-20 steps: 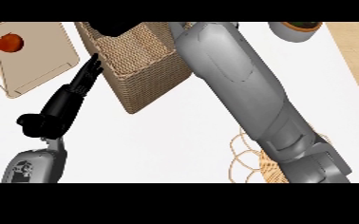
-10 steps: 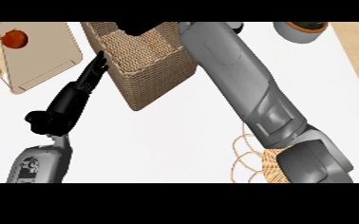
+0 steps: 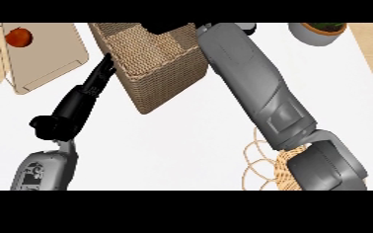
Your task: Pick the cupcake from the placemat and place it in the basket
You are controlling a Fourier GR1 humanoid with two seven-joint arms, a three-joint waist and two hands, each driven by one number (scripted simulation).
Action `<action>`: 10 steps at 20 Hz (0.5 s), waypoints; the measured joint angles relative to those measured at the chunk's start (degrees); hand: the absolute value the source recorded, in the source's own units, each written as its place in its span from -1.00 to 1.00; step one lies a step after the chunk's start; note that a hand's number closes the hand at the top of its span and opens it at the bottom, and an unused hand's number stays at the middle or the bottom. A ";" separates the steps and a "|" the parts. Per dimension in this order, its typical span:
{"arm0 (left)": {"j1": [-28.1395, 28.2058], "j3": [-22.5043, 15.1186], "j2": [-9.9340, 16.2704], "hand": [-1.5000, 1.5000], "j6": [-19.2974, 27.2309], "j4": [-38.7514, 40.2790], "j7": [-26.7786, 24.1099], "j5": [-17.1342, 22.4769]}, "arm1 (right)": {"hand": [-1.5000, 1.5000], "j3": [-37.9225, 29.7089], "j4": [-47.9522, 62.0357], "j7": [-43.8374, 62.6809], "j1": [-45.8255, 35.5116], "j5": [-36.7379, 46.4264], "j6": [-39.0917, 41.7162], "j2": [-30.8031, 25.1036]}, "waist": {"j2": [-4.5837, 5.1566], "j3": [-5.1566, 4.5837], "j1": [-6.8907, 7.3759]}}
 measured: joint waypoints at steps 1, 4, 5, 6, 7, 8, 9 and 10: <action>0.00 0.18 0.21 0.00 -0.17 -0.12 0.10 0.15 | -1.00 -0.66 0.92 -0.94 -0.25 -0.36 -0.02 0.00 | 0.01 0.00 -0.04; -1.11 0.29 0.30 0.00 -0.29 0.55 0.27 0.13 | -1.00 -1.37 3.62 -3.73 -1.27 -0.46 0.21 -0.12 | 0.23 -0.01 0.18; -0.76 0.15 0.39 0.00 -0.64 0.15 0.09 0.25 | -1.00 -1.52 4.40 -4.11 -2.00 -0.39 0.18 -0.10 | 0.25 -0.01 0.33; -0.52 -0.24 0.00 0.00 -0.32 -0.19 0.09 -0.06 | -1.00 -1.90 4.97 -4.59 -2.67 -0.47 0.56 -0.15 | 0.24 -0.01 0.31; -0.61 -0.09 0.02 0.00 -0.39 0.11 -0.19 0.04 | -1.00 -2.19 5.47 -5.31 -3.18 -0.50 0.62 -0.12 | 0.25 -0.01 0.28; -0.24 0.09 0.24 0.00 -0.72 -0.03 -0.19 0.33 | -1.00 -2.73 5.95 -5.89 -3.58 -0.73 0.78 -0.21 | 0.25 -0.02 0.30; -0.14 0.16 0.22 0.00 -0.64 0.11 -0.52 0.27 | -1.00 -3.12 6.29 -6.56 -3.90 -1.06 0.87 -0.17 | 0.26 -0.02 0.35; -0.46 0.33 0.32 0.00 -0.64 0.18 -0.26 0.32 | -1.00 -3.70 6.63 -7.02 -4.34 -1.48 1.05 -0.13 | 0.29 -0.01 0.38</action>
